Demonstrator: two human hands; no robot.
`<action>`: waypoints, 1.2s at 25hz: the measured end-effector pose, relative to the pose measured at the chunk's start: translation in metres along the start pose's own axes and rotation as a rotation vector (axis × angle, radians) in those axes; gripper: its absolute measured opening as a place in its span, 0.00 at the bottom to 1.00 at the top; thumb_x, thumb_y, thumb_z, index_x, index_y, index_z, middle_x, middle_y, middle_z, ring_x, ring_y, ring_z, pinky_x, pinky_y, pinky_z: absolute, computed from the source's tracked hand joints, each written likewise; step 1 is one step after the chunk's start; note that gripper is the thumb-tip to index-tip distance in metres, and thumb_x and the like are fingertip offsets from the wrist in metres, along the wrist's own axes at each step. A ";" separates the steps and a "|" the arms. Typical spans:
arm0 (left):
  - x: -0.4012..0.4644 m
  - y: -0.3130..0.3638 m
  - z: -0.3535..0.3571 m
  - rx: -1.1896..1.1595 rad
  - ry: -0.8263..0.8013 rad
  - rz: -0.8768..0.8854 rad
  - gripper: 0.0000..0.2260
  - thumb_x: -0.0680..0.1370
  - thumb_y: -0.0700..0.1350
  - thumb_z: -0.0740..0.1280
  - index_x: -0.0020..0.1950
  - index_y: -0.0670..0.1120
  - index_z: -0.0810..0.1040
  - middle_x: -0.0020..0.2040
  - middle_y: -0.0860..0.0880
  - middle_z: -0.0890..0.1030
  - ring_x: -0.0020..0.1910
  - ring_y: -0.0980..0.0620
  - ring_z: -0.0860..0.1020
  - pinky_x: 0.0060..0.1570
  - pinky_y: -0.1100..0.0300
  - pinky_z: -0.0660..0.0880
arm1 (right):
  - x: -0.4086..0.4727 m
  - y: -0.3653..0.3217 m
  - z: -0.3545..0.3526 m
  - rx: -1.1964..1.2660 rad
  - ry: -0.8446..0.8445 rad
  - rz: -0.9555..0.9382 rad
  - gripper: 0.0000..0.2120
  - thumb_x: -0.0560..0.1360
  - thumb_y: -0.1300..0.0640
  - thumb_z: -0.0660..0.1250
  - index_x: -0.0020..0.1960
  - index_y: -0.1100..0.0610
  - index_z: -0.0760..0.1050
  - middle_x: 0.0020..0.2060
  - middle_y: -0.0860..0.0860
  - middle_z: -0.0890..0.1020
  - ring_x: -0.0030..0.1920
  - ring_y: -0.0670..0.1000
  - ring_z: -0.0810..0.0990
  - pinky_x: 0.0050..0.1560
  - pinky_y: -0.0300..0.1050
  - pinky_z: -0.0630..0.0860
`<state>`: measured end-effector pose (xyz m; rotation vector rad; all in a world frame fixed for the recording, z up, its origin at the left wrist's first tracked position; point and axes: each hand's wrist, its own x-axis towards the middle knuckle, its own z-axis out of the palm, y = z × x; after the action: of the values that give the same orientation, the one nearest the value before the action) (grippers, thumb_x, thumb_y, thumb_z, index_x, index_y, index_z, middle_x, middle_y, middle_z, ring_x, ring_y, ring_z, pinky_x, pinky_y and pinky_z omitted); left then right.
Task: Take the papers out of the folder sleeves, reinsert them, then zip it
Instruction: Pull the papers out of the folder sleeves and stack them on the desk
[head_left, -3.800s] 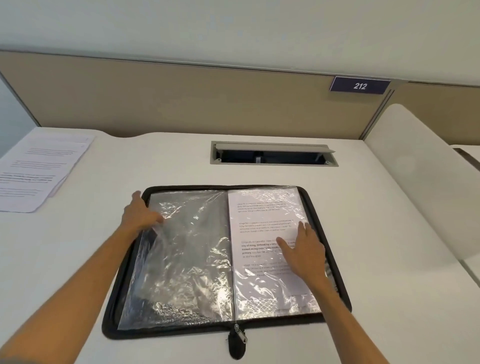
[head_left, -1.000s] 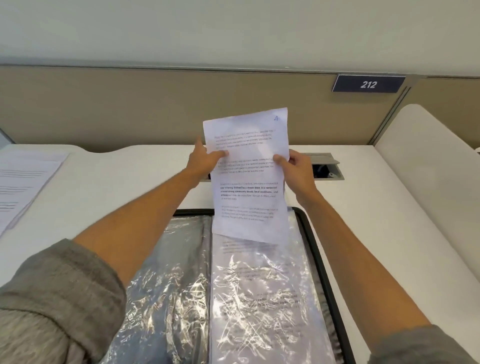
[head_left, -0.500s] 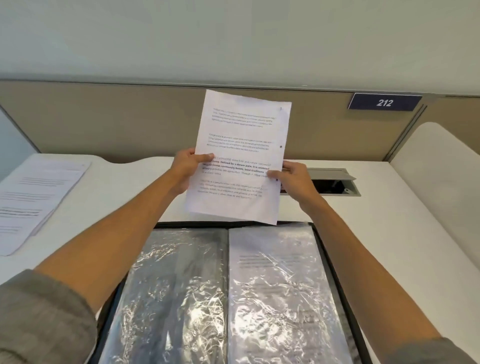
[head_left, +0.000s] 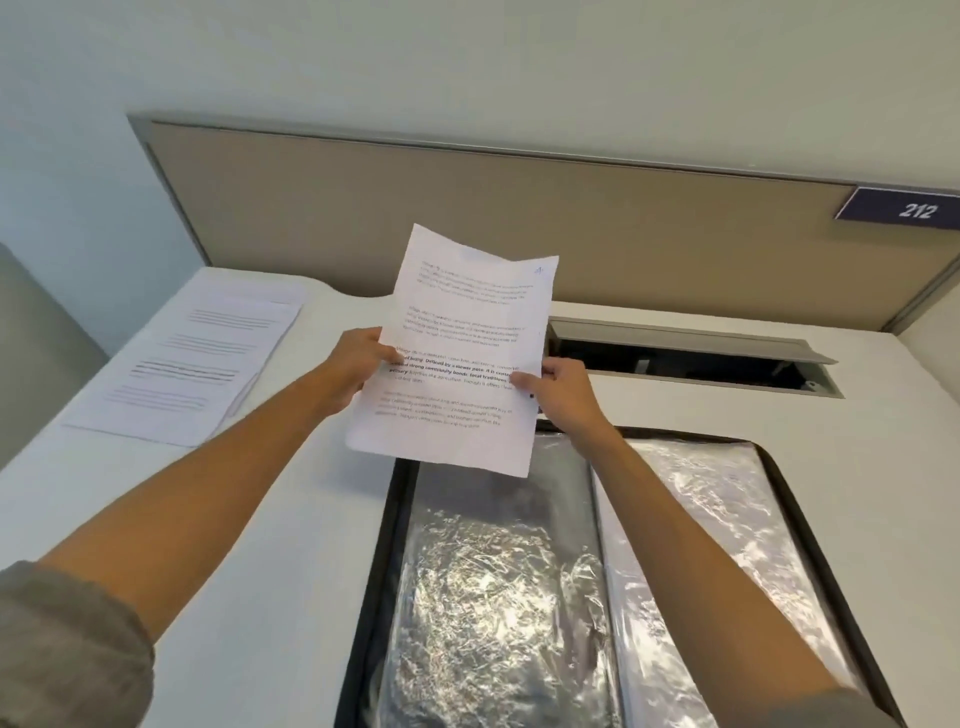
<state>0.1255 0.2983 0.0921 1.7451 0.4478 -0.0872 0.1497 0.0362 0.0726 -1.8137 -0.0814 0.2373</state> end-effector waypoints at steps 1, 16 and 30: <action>-0.001 -0.007 -0.016 0.012 0.018 -0.011 0.12 0.77 0.35 0.65 0.59 0.45 0.80 0.54 0.48 0.83 0.50 0.45 0.82 0.48 0.52 0.79 | 0.000 0.003 0.016 0.003 -0.018 0.013 0.07 0.75 0.62 0.70 0.53 0.61 0.83 0.49 0.53 0.86 0.49 0.55 0.84 0.50 0.51 0.82; -0.031 -0.107 -0.203 -0.065 0.098 -0.165 0.08 0.76 0.43 0.70 0.52 0.41 0.81 0.45 0.49 0.86 0.46 0.46 0.82 0.46 0.55 0.77 | -0.017 0.002 0.199 0.112 -0.223 0.175 0.11 0.76 0.64 0.70 0.58 0.62 0.81 0.51 0.54 0.85 0.50 0.55 0.85 0.49 0.48 0.82; -0.012 -0.167 -0.314 0.280 0.602 -0.107 0.06 0.76 0.41 0.72 0.51 0.41 0.80 0.49 0.44 0.81 0.45 0.47 0.76 0.47 0.57 0.70 | -0.029 -0.014 0.352 -0.188 -0.220 -0.073 0.32 0.72 0.62 0.72 0.73 0.53 0.64 0.47 0.53 0.82 0.47 0.54 0.82 0.54 0.49 0.79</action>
<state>-0.0011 0.6211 0.0123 2.0108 1.0063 0.3234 0.0509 0.3692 0.0063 -1.9609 -0.3343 0.3874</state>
